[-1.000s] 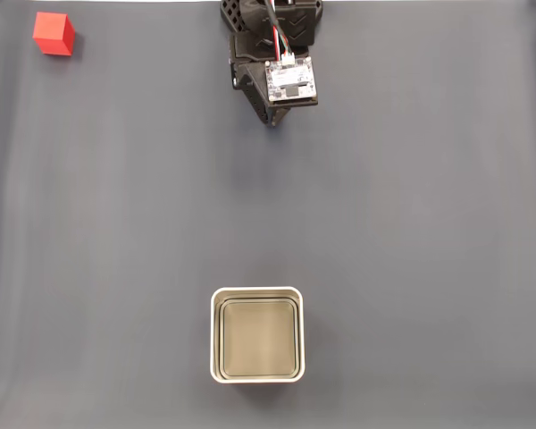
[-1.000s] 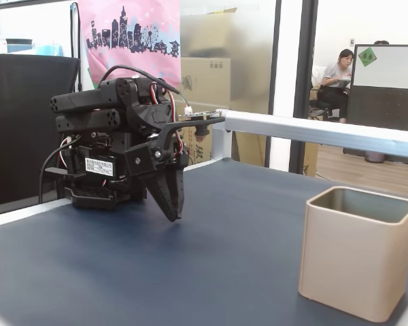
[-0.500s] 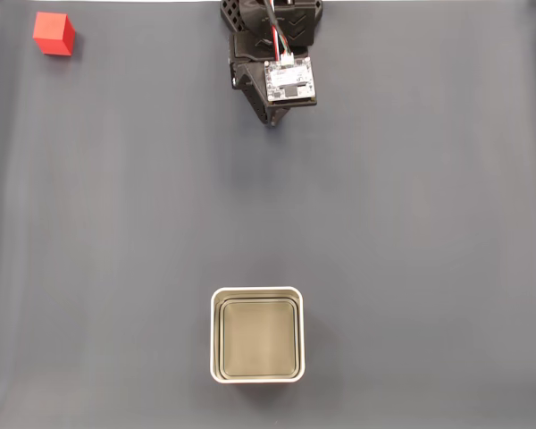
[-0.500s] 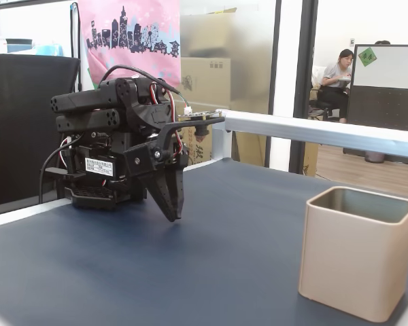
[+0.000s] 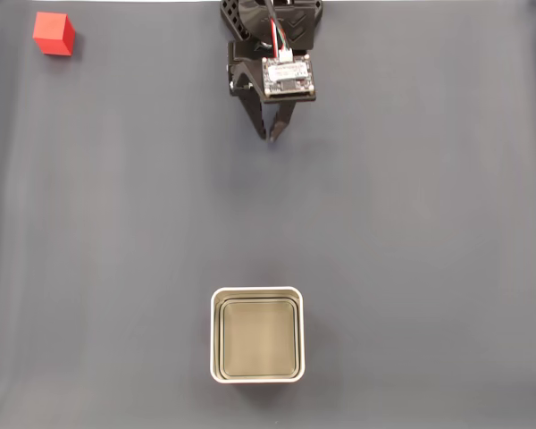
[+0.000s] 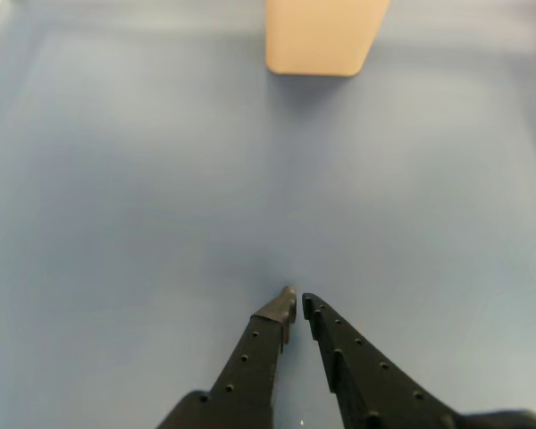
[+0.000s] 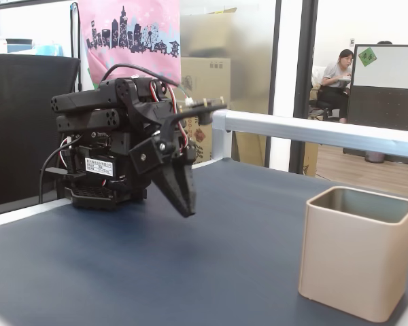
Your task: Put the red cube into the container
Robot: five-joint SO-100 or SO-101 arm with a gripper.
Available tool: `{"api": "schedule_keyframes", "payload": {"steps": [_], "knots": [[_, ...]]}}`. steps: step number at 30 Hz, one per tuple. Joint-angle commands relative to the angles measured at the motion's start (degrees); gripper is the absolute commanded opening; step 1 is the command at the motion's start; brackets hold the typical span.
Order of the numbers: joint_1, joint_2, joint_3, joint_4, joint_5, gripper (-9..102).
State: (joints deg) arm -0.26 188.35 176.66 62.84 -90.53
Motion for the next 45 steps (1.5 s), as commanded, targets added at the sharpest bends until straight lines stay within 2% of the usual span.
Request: {"api": "schedule_keyframes", "payload": {"steps": [1,4,9,18,26,35,45], "knots": [[1.5,-1.5,0.4,-7.6,-0.8,0],[2.5,-7.2,-2.4,-13.7,-0.4,0],[3.3,-21.4,-13.7,-16.9,1.1,0],[11.9,-40.5,-35.7,-12.7,2.6,0],[27.2,-50.8,-45.8,-9.0,1.3,0],[50.2,-58.7,-49.9,-2.7,3.5,0],[72.2,-68.3,-57.6,-2.1,-0.9,1]]}}
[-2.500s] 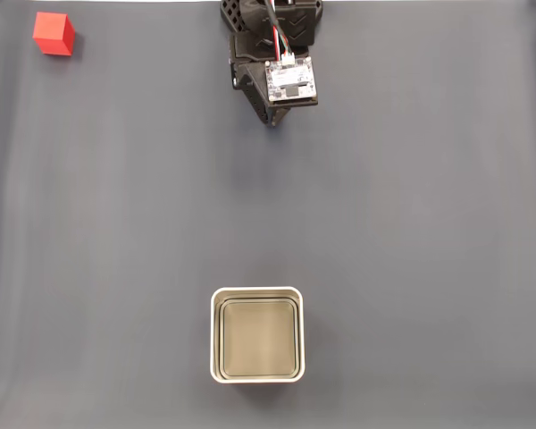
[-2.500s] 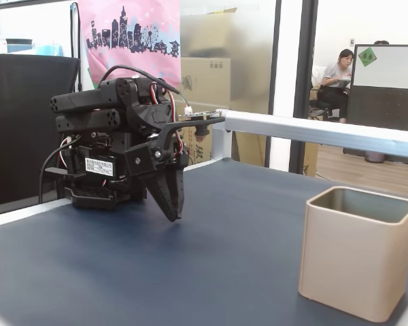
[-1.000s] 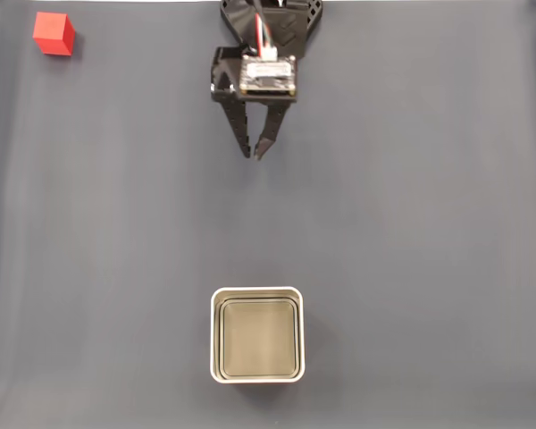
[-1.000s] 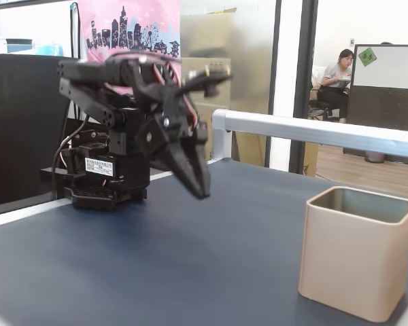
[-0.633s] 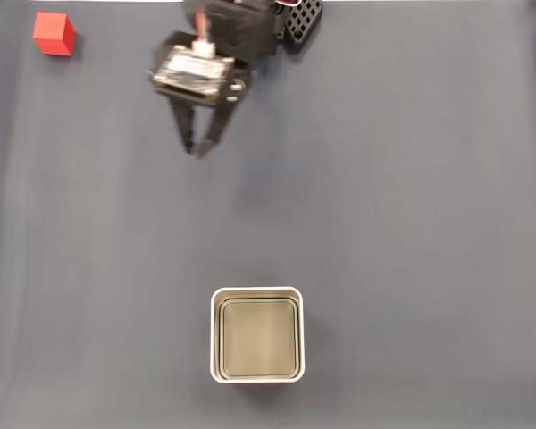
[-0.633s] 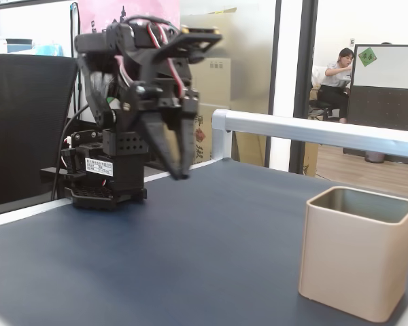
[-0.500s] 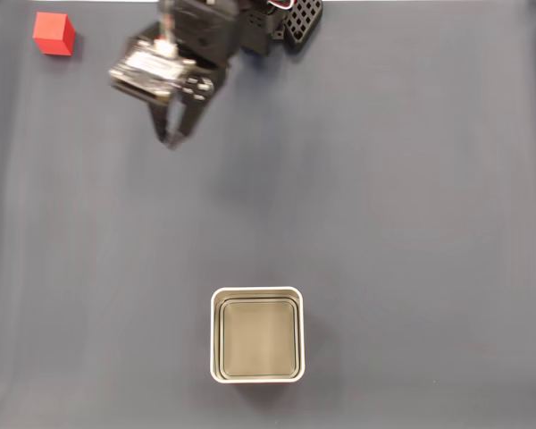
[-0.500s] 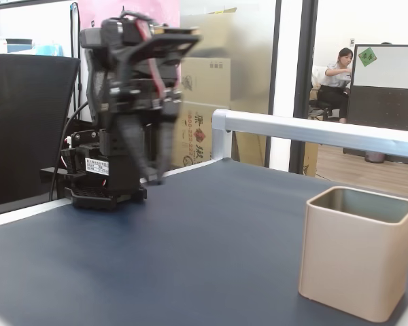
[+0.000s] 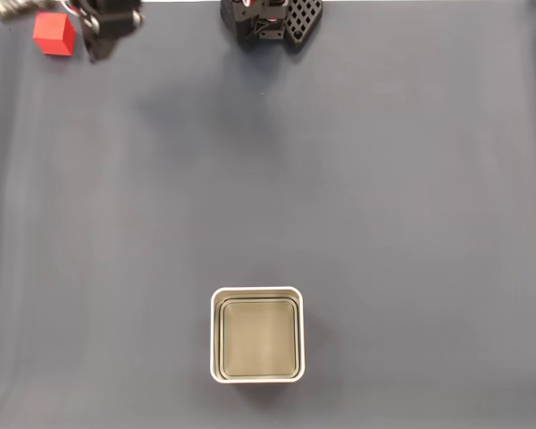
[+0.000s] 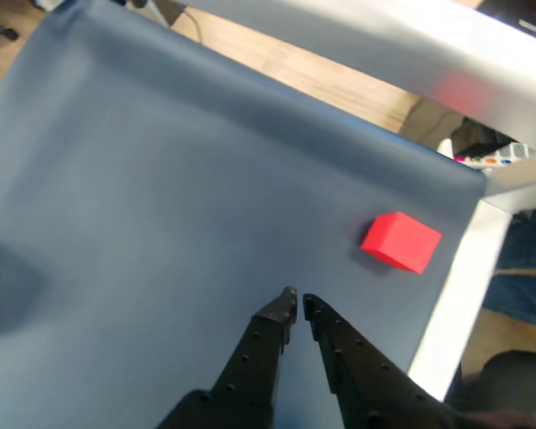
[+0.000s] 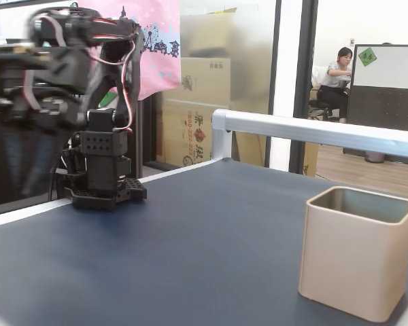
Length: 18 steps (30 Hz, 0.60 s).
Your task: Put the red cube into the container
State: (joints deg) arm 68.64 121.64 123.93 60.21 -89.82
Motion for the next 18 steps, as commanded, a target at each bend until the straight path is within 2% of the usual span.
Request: {"api": "schedule_keyframes", "payload": {"steps": [1,8,12,18], "knots": [[4.7,-2.8,-5.8,0.0,-1.8,1],[10.6,-10.1,-11.2,-1.6,-1.4,10],[13.8,-12.9,-11.4,-4.5,-0.5,18],[17.8,-17.0,-11.3,-9.2,-1.7,24]]}}
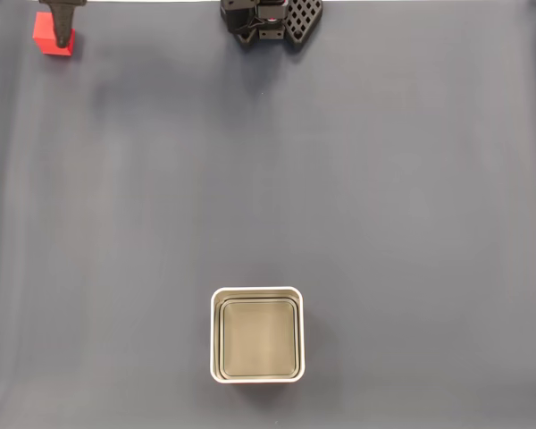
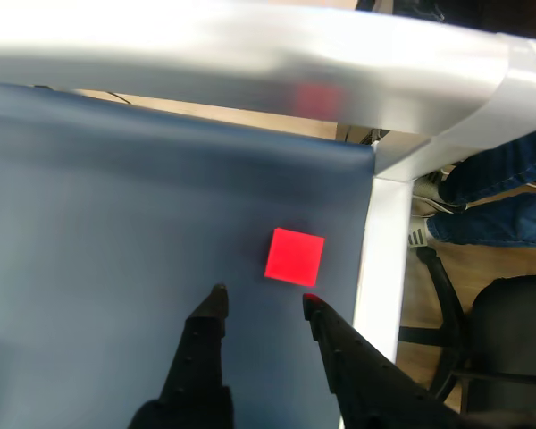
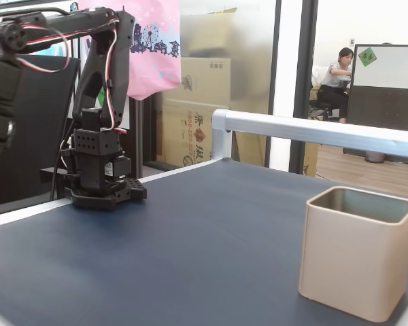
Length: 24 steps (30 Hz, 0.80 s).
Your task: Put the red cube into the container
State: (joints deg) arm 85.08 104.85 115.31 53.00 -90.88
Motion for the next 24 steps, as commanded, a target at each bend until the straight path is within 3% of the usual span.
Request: {"api": "schedule_keyframes", "payload": {"steps": [1,24], "knots": [[1.9,-0.7,-2.6,-2.8,-0.6,25],[5.2,-7.9,1.4,-18.6,1.1,46]]}}
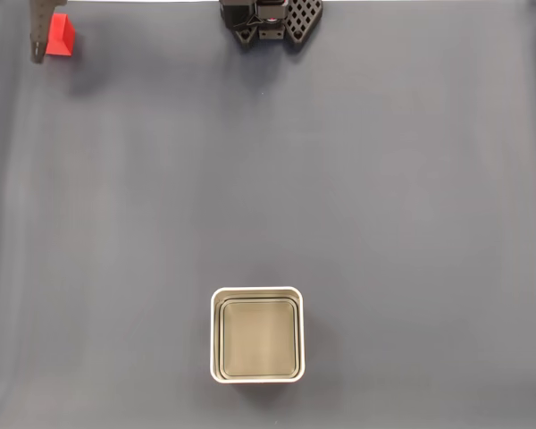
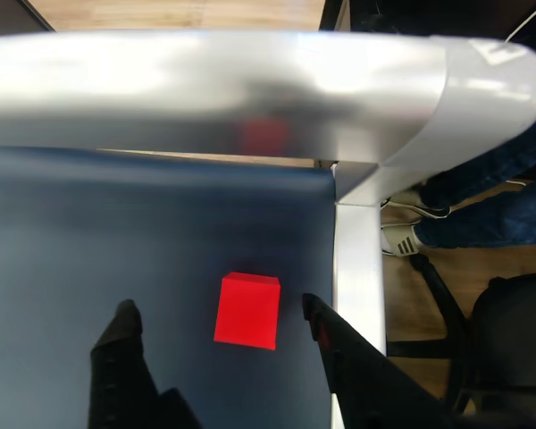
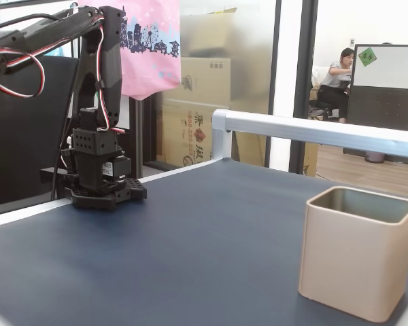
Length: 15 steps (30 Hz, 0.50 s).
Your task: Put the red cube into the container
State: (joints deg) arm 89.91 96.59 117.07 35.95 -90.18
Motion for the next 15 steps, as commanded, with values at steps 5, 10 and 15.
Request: {"api": "schedule_keyframes", "payload": {"steps": [5,10,15], "knots": [[0.5,-0.4,1.6,-3.7,-0.6,45],[0.3,-2.0,2.1,-4.6,-1.1,42],[-0.3,-3.9,2.5,-6.3,-0.6,40]]}}
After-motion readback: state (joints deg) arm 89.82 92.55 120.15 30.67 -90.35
